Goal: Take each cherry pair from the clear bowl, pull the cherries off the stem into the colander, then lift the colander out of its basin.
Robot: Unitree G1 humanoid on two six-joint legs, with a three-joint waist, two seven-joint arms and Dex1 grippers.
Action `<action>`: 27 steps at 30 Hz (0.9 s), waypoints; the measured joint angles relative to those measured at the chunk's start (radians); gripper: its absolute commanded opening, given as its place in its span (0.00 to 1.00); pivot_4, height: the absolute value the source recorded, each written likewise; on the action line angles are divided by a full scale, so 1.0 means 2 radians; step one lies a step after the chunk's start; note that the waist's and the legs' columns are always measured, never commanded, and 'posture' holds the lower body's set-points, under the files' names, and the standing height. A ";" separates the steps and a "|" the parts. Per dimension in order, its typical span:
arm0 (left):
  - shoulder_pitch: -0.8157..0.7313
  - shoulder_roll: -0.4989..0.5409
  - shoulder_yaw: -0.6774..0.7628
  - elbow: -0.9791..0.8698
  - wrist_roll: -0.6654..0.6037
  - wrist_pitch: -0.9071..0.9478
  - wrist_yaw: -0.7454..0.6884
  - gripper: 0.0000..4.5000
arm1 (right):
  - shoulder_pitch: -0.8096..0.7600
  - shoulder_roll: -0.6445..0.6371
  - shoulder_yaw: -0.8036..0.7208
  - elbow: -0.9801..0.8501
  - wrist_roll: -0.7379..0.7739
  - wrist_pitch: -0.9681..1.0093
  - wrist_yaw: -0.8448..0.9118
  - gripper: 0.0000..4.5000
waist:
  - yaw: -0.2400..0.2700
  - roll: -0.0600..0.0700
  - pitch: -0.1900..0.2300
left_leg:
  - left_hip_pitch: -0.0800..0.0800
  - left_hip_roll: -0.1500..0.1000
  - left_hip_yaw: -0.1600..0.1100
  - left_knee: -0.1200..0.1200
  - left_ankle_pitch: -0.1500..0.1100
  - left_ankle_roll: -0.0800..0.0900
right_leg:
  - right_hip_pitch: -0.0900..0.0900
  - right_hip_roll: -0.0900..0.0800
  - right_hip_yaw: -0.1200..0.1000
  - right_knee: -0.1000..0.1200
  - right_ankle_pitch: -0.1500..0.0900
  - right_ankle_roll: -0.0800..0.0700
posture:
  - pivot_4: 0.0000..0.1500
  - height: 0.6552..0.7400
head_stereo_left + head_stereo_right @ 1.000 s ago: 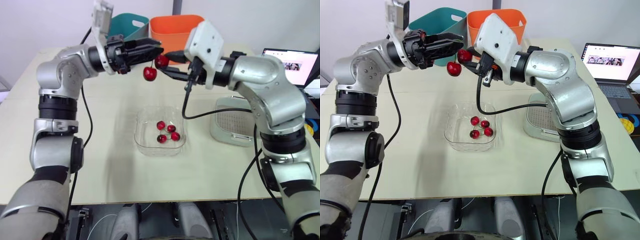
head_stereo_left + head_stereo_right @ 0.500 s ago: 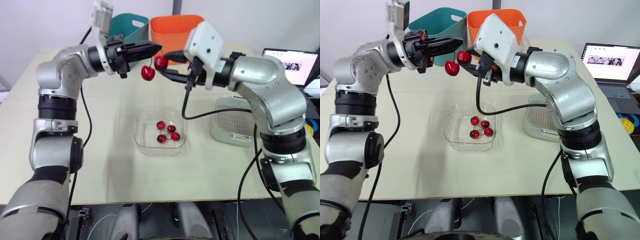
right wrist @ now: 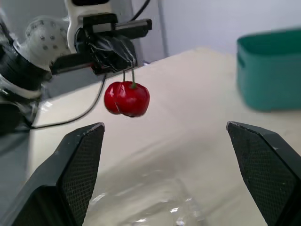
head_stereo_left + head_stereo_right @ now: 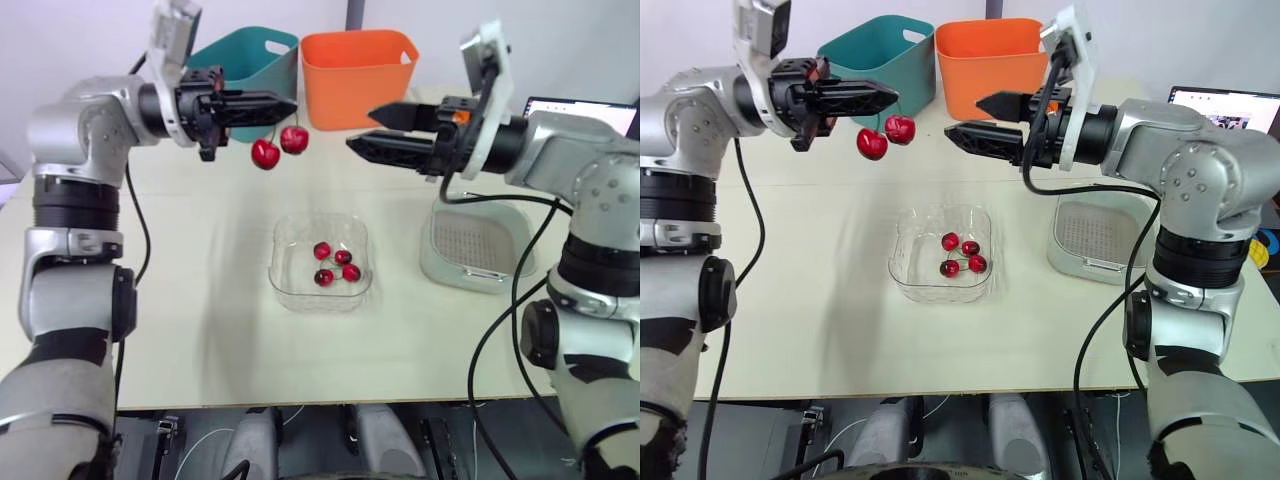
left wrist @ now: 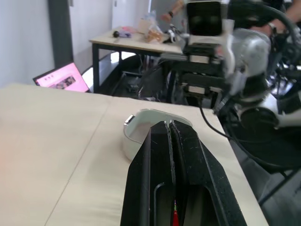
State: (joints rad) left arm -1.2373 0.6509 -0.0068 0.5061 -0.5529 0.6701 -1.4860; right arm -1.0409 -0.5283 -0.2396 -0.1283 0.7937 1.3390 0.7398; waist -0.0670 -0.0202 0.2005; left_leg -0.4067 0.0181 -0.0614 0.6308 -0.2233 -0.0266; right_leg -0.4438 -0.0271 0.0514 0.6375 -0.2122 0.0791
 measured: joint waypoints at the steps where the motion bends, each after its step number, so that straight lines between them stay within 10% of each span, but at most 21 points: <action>1: -0.001 -0.001 -0.002 0.000 0.000 0.000 -0.003 0.00 | -0.004 0.008 -0.007 0.009 0.010 0.019 -0.008 0.99 | 0.000 0.000 0.000 | 0.000 0.000 0.000 0.000 0.000 0.000 | 0.000 0.000 0.000 0.000 0.000 0.000 | 1.00 1.00; 22: 0.028 -0.034 0.001 -0.066 -0.013 0.012 0.028 0.00 | -0.022 0.102 -0.013 0.038 0.059 0.061 -0.103 0.99 | -0.001 0.000 0.000 | 0.000 0.000 0.000 0.000 0.000 0.000 | 0.000 0.000 0.000 0.001 0.000 0.000 | 1.00 1.00; 27: 0.028 -0.035 0.001 -0.067 -0.013 0.012 0.032 0.00 | -0.022 0.102 -0.003 0.038 0.059 0.058 -0.107 0.71 | -0.001 0.000 0.000 | 0.000 0.000 0.000 0.000 0.000 0.000 | 0.000 0.000 0.000 0.001 0.000 0.000 | 1.00 1.00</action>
State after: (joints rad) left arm -1.1806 0.5813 -0.0050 0.3718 -0.5794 0.6944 -1.4220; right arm -1.0840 -0.3233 -0.2461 -0.0527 0.9122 1.4544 0.5251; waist -0.0684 -0.0200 0.2006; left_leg -0.4068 0.0181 -0.0618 0.6311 -0.2232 -0.0266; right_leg -0.4445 -0.0269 0.0513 0.6396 -0.2124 0.0797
